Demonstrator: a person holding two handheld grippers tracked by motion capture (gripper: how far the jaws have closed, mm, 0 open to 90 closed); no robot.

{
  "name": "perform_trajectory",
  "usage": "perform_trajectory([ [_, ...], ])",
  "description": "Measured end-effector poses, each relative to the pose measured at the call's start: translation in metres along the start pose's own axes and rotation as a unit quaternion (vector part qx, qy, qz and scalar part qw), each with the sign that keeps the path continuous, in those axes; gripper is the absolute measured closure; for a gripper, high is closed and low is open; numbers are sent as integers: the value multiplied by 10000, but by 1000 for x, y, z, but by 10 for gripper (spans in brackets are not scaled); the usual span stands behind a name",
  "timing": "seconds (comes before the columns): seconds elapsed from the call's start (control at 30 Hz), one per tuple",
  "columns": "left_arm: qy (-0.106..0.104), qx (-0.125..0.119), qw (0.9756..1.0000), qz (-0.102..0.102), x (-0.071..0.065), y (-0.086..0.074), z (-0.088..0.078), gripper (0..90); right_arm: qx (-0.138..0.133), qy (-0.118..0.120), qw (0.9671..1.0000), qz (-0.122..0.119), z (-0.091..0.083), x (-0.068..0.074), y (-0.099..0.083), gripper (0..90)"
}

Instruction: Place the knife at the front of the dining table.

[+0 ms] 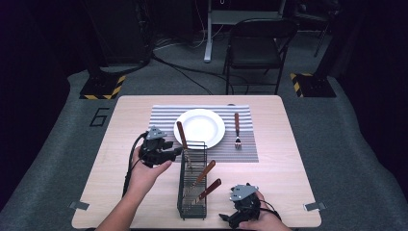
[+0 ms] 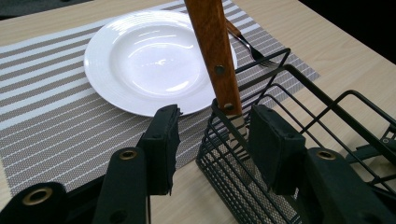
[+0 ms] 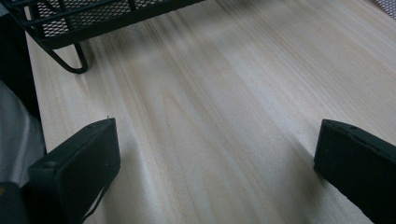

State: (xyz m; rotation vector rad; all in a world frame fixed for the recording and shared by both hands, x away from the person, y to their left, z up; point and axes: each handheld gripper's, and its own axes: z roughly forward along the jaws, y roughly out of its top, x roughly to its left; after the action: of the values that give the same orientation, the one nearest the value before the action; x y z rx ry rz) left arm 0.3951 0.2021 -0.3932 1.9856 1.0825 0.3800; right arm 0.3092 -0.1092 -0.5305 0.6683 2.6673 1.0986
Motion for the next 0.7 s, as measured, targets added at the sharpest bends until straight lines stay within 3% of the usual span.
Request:
perform_trajectory([
  [0.4, -77, 41, 10000, -20, -4, 2, 17, 558, -6, 0, 10000, -4, 0, 0, 0, 0],
  [0.7, -21, 19, 10000, -47, -7, 3, 25, 592, -5, 18, 10000, -27, 0, 0, 0, 0],
])
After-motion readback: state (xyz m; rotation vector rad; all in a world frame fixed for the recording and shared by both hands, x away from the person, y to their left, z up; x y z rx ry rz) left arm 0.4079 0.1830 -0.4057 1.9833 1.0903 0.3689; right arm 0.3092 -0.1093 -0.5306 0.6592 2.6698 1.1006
